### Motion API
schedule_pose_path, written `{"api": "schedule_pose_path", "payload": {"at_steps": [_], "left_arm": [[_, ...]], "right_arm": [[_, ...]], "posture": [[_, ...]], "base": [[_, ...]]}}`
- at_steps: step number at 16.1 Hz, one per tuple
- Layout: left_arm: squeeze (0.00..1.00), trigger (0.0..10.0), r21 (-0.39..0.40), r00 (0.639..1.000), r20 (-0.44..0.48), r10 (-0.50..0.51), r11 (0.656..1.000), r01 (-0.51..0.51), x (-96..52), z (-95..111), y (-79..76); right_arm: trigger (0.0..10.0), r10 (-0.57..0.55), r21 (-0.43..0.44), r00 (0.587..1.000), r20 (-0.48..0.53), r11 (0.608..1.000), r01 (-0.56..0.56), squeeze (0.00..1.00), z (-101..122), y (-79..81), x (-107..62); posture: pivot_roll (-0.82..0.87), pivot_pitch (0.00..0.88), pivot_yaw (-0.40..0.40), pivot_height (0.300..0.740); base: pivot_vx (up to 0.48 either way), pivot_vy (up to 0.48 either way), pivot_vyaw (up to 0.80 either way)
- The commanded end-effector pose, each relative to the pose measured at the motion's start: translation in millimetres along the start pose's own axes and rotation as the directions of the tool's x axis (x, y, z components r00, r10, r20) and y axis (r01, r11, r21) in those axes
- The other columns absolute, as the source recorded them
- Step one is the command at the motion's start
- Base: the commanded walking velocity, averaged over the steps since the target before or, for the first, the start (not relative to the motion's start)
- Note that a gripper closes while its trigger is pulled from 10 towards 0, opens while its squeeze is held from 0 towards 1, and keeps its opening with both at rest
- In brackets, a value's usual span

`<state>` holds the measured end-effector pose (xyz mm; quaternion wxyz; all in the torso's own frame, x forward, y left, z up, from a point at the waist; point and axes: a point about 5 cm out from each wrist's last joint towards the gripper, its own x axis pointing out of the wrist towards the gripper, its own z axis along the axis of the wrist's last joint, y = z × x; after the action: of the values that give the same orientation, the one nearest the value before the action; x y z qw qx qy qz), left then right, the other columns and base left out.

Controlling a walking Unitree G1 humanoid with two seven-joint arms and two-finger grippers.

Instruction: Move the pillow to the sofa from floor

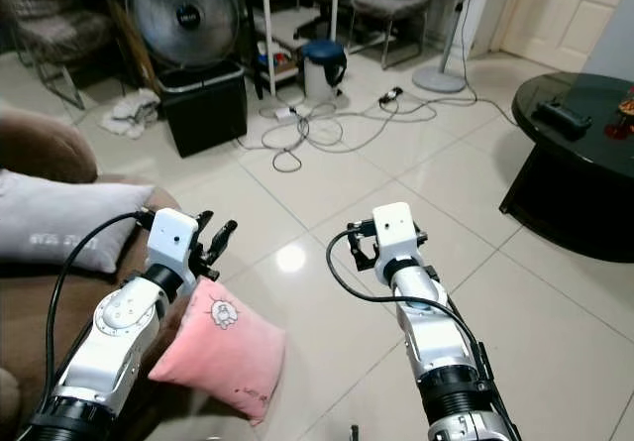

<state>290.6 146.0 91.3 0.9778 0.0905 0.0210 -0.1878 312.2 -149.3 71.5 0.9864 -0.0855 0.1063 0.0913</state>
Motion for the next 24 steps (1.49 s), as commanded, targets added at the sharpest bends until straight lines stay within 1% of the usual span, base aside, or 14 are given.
{"api": "schedule_pose_path", "payload": {"at_steps": [1, 4, 9, 12, 15, 19, 20, 24], "left_arm": [[0.00, 10.0, 0.025, 1.000, 0.005, 0.030, 0.999, -0.030, -1.3, 1, 9.4], [0.00, 10.0, 0.015, 0.998, 0.014, 0.064, 0.998, -0.064, -1.2, 2, 13.0], [0.00, 10.0, 0.024, 0.999, 0.011, 0.048, 0.999, -0.048, -1.5, 2, 11.2], [0.00, 10.0, 0.030, 0.998, 0.017, 0.054, 0.998, -0.054, -2.1, 2, 11.5], [0.00, 10.0, 0.036, 0.998, 0.024, 0.051, 0.998, -0.052, -2.8, 2, 11.1], [0.00, 10.0, 0.035, 0.999, 0.027, 0.033, 0.999, -0.034, -3.1, 2, 9.1], [0.00, 10.0, 0.034, 0.999, 0.026, 0.029, 0.999, -0.030, -3.5, 1, 8.5], [0.00, 10.0, 0.032, 1.000, 0.025, 0.019, 0.999, -0.020, -4.9, 0, 6.8]], "right_arm": [[10.0, 0.029, 0.004, 1.000, 0.011, 1.000, -0.029, 0.00, 4, 8.9, 3.4], [10.0, 0.036, 0.006, 0.999, 0.006, 0.999, -0.036, 0.00, 4, 8.3, 3.9], [10.0, 0.036, 0.016, 0.999, -0.003, 0.999, -0.036, 0.00, 2, 8.1, 2.8], [10.0, 0.064, -0.022, 0.998, -0.016, 0.998, -0.065, 0.00, -1, 8.6, 1.2], [10.0, 0.084, -0.024, 0.996, -0.022, 0.996, -0.084, 0.00, -4, 9.8, -0.7], [10.0, 0.075, -0.020, 0.997, -0.024, 0.997, -0.076, 0.00, -5, 8.4, -1.8], [10.0, 0.044, 0.014, 0.998, -0.038, 0.999, -0.043, 0.00, -7, 4.1, -2.0], [10.0, 0.029, 0.006, 0.999, -0.038, 1.000, -0.029, 0.00, -8, 1.8, -2.8]], "posture": [[0.05, 0.000, 0.007, 0.740], [0.05, 0.000, 0.006, 0.740], [0.05, 0.000, 0.008, 0.740], [0.05, 0.000, 0.007, 0.740], [0.05, 0.000, 0.007, 0.740], [0.05, 0.000, 0.006, 0.740], [0.05, 0.000, 0.006, 0.740], [0.05, 0.000, 0.006, 0.740]], "base": [[0.000, 0.000, 0.00], [0.000, 0.000, 0.00], [0.000, 0.000, 0.00], [0.000, 0.000, 0.00], [0.000, 0.000, 0.71], [0.293, 0.000, 0.80], [0.319, 0.000, 0.00], [0.319, 0.000, 0.00]]}}
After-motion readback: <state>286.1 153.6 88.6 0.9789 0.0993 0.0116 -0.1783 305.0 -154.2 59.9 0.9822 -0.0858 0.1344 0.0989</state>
